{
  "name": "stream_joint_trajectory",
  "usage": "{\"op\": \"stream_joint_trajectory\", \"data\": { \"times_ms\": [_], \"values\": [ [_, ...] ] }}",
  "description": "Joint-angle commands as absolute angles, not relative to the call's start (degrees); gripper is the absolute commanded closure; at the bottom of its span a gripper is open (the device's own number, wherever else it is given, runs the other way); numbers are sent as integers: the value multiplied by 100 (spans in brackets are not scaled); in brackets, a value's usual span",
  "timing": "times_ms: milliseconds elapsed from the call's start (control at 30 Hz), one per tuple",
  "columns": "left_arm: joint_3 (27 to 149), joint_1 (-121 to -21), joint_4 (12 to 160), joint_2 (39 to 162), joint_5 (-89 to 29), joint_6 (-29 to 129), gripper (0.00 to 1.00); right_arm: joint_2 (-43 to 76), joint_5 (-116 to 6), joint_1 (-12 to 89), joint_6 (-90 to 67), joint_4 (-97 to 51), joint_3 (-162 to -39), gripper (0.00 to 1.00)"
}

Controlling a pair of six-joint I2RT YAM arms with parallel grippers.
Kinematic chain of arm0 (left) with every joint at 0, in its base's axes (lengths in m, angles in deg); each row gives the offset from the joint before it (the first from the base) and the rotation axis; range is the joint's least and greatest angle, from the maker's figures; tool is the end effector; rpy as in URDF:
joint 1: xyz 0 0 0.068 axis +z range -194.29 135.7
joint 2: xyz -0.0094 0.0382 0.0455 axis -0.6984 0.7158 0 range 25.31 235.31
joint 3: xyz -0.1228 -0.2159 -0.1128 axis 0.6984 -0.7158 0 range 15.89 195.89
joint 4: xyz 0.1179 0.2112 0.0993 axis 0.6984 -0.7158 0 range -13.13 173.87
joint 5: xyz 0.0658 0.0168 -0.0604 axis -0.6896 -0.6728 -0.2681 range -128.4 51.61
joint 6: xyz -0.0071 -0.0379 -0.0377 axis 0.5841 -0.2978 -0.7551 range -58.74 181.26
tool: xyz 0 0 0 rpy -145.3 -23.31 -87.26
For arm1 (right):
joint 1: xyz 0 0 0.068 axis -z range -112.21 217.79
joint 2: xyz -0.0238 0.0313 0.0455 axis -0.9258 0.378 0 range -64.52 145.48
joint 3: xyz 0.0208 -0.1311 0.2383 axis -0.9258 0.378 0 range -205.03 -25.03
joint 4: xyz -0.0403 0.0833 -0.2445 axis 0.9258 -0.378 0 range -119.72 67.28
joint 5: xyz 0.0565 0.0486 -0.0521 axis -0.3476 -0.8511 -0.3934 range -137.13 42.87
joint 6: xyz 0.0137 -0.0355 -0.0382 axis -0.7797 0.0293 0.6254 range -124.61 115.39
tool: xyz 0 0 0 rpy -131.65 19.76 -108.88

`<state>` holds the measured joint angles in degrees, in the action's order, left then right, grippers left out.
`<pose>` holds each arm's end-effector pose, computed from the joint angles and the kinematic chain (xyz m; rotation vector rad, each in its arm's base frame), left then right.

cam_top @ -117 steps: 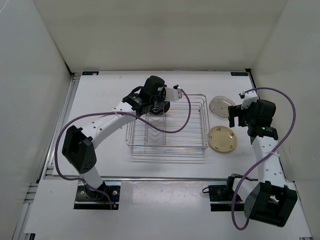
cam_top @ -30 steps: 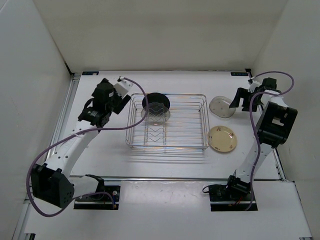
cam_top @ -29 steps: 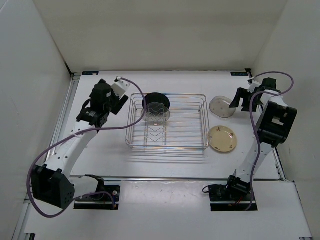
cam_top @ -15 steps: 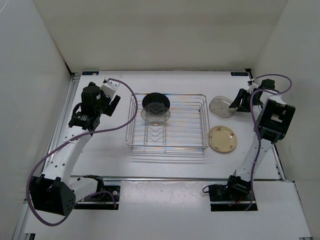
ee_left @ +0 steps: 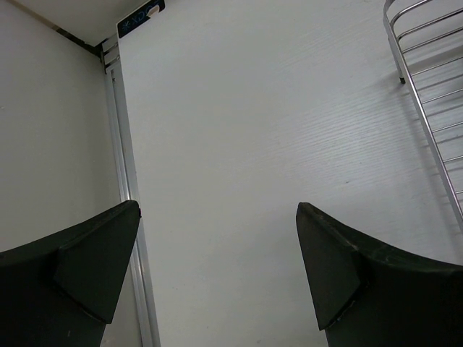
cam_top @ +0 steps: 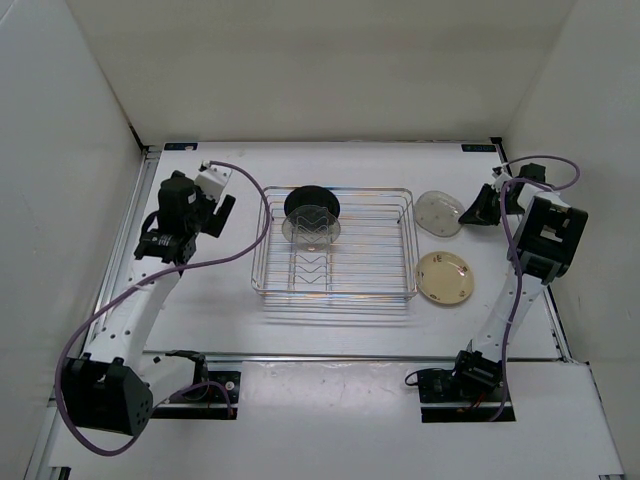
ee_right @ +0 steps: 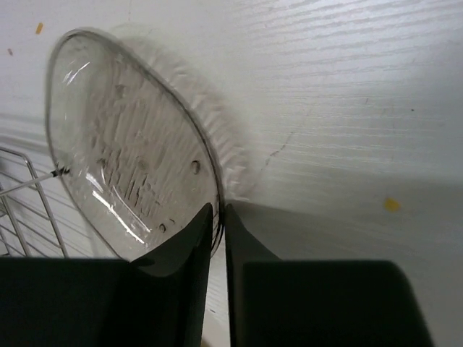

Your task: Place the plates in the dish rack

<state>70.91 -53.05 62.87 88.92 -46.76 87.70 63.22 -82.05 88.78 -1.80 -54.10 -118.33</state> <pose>0.2467 -0.0328 0.3188 0.5490 2.0261 0.3391 0.4366 -0.1458 0.1390 0.2318 2.5268 0.6674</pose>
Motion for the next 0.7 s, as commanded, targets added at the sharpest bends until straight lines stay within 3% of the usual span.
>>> {"op": "stream_joint_trajectory", "data": {
  "times_ms": [0, 67, 400, 667],
  "values": [
    [7100, -5247, 6339, 8639, -4578, 8666, 0, 6459, -8247, 8906, -250, -5392, -11951, 93],
    [7047, -5194, 6339, 8587, -4578, 8666, 0, 6459, -8247, 8906, -250, -5340, -11882, 100],
    [6985, -5141, 6339, 8481, -4525, 8666, 0, 5370, -7729, 8958, -250, -4866, -11477, 100],
    [6872, -5089, 6339, 8429, -4411, 8613, 0, 3586, -5103, 8502, 653, -4207, -11406, 100]
  ]
}}
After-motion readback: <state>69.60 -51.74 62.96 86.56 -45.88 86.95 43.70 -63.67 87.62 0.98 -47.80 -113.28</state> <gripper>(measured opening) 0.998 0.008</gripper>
